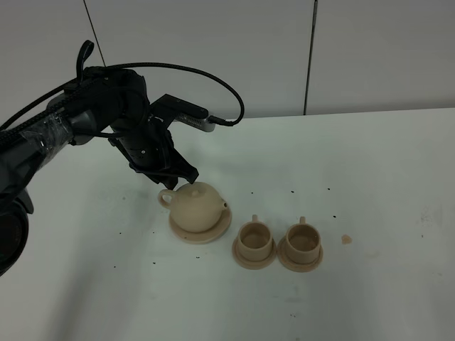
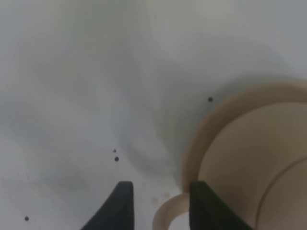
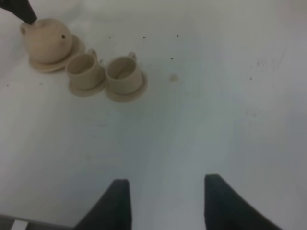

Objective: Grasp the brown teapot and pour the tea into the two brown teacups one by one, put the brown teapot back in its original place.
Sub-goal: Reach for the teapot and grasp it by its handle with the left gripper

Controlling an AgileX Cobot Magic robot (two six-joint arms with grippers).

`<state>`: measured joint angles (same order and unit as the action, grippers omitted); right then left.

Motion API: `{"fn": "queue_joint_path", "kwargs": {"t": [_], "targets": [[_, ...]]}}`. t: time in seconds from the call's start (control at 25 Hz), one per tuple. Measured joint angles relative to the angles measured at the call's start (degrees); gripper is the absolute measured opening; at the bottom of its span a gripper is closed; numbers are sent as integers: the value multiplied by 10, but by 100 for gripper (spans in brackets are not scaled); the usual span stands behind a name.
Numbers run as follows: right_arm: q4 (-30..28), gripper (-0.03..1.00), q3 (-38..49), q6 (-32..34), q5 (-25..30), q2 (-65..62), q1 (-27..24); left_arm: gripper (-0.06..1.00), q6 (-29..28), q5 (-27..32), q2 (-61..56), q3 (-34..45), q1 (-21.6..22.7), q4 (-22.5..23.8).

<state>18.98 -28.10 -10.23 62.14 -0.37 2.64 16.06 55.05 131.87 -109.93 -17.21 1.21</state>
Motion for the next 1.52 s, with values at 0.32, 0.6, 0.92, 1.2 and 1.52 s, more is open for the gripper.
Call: {"fn": "queue_joint_path", "kwargs": {"t": [0.32, 0.6, 0.92, 1.2, 1.52], "targets": [[0, 35, 0, 0, 0, 0, 0, 35, 0, 18, 0, 0, 0, -3], [0, 35, 0, 0, 0, 0, 0, 35, 1, -2, 0, 0, 0, -12], [0, 35, 0, 0, 0, 0, 0, 35, 25, -45, -21, 0, 0, -43], [0, 35, 0, 0, 0, 0, 0, 35, 183, 2, -114, 0, 0, -186], [0, 35, 0, 0, 0, 0, 0, 35, 351, 129, -169, 0, 24, -206]]}}
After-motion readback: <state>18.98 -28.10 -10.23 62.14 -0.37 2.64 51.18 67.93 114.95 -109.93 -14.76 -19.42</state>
